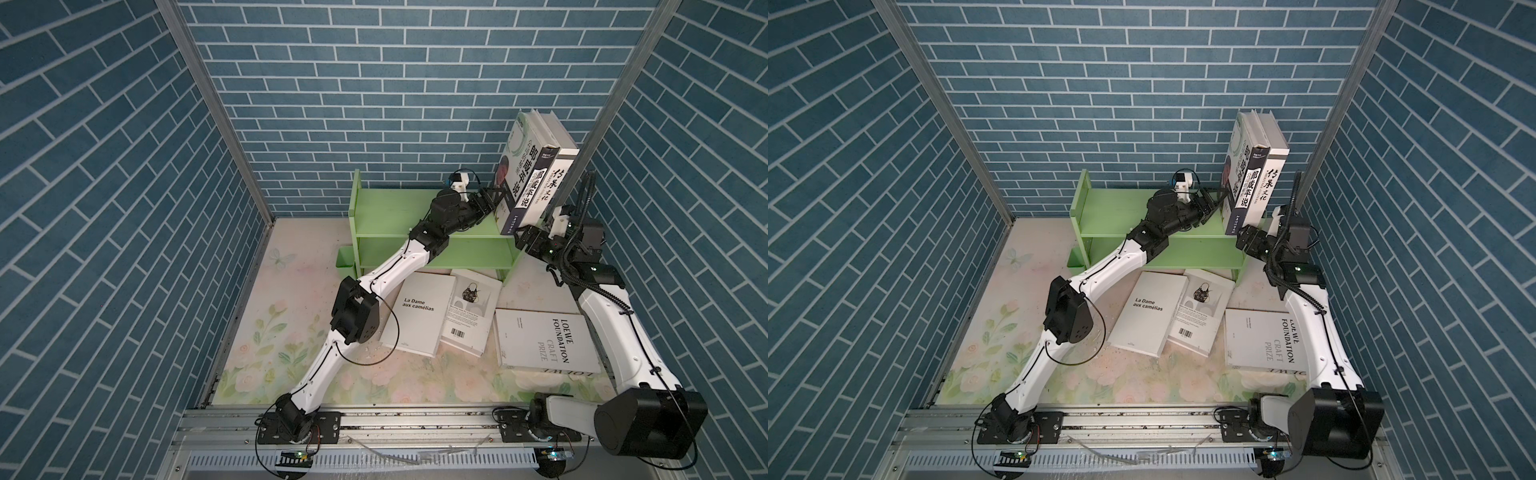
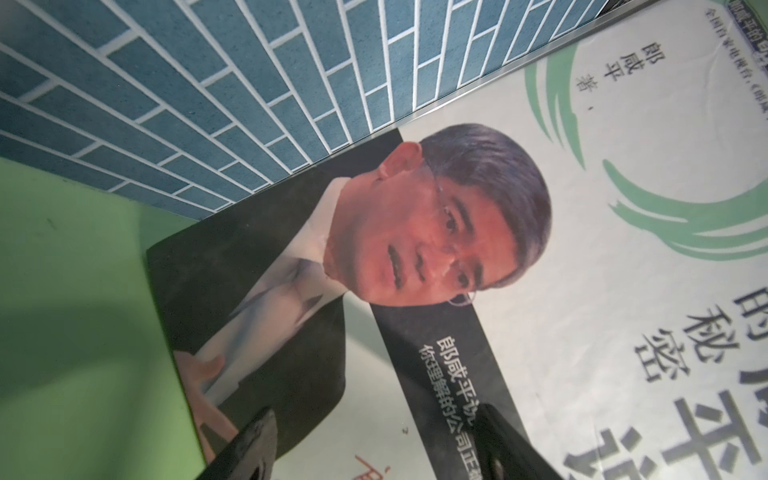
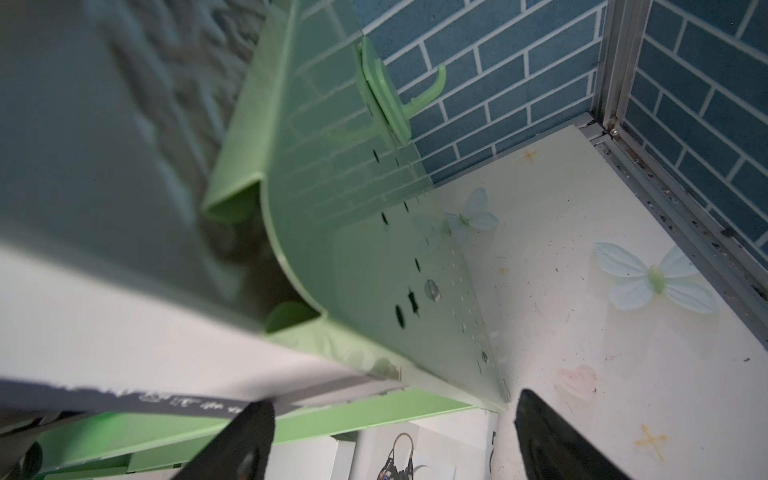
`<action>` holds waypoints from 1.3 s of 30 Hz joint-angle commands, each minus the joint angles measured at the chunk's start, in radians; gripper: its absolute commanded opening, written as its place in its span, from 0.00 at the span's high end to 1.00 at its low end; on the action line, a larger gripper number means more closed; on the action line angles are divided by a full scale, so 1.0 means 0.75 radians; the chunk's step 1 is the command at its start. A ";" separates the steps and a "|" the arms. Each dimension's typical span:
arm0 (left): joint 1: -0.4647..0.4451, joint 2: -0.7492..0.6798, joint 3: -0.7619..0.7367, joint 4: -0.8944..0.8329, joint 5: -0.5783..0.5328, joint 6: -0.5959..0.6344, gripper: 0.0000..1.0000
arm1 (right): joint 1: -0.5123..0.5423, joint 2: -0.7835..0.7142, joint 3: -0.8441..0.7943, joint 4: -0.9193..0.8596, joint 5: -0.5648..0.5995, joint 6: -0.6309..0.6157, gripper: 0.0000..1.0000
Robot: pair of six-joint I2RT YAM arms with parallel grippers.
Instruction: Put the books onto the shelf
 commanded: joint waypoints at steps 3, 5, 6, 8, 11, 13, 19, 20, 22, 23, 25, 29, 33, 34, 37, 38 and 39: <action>-0.011 0.008 -0.053 -0.148 0.055 0.024 0.23 | -0.005 -0.052 -0.041 0.021 0.029 0.049 0.10; -0.009 0.001 -0.054 -0.156 0.058 0.029 0.22 | -0.005 -0.078 -0.048 0.009 0.038 0.049 0.10; -0.009 -0.002 -0.055 -0.157 0.060 0.034 0.21 | -0.006 -0.088 -0.050 0.001 0.041 0.049 0.09; -0.009 -0.016 -0.064 -0.173 0.059 0.051 0.19 | -0.006 -0.118 -0.052 -0.017 0.050 0.047 0.09; -0.010 -0.064 -0.112 -0.195 0.046 0.089 0.14 | -0.006 -0.165 -0.054 -0.052 0.061 0.047 0.10; -0.009 -0.106 -0.161 -0.197 0.027 0.112 0.11 | -0.006 -0.195 -0.056 -0.073 0.063 0.045 0.09; 0.000 -0.247 -0.337 -0.222 -0.040 0.201 0.00 | -0.004 -0.273 -0.064 -0.136 0.065 0.041 0.09; 0.005 -0.266 -0.361 -0.219 -0.047 0.207 0.00 | -0.004 -0.285 -0.070 -0.141 0.065 0.041 0.09; 0.011 -0.308 -0.407 -0.217 -0.062 0.222 0.00 | -0.005 -0.309 -0.080 -0.151 0.063 0.041 0.09; 0.012 -0.322 -0.417 -0.223 -0.066 0.232 0.00 | -0.006 -0.319 -0.083 -0.155 0.063 0.041 0.09; 0.012 -0.347 -0.431 -0.245 -0.073 0.251 0.00 | -0.004 -0.339 -0.093 -0.167 0.062 0.041 0.09; 0.012 -0.379 -0.463 -0.233 -0.065 0.255 0.00 | -0.006 -0.377 -0.105 -0.183 0.056 0.040 0.09; 0.010 -0.433 -0.517 -0.234 -0.074 0.267 0.00 | -0.005 -0.413 -0.112 -0.215 0.053 0.033 0.09; 0.007 -0.453 -0.541 -0.237 -0.082 0.271 0.00 | -0.006 -0.422 -0.115 -0.225 0.051 0.031 0.09; 0.000 -0.525 -0.624 -0.256 -0.112 0.291 0.00 | -0.006 -0.460 -0.132 -0.245 0.043 0.035 0.08; -0.004 -0.547 -0.652 -0.264 -0.123 0.301 0.00 | -0.006 -0.470 -0.137 -0.252 0.037 0.038 0.08; -0.010 -0.580 -0.687 -0.275 -0.135 0.312 0.00 | -0.005 -0.485 -0.145 -0.263 0.032 0.043 0.08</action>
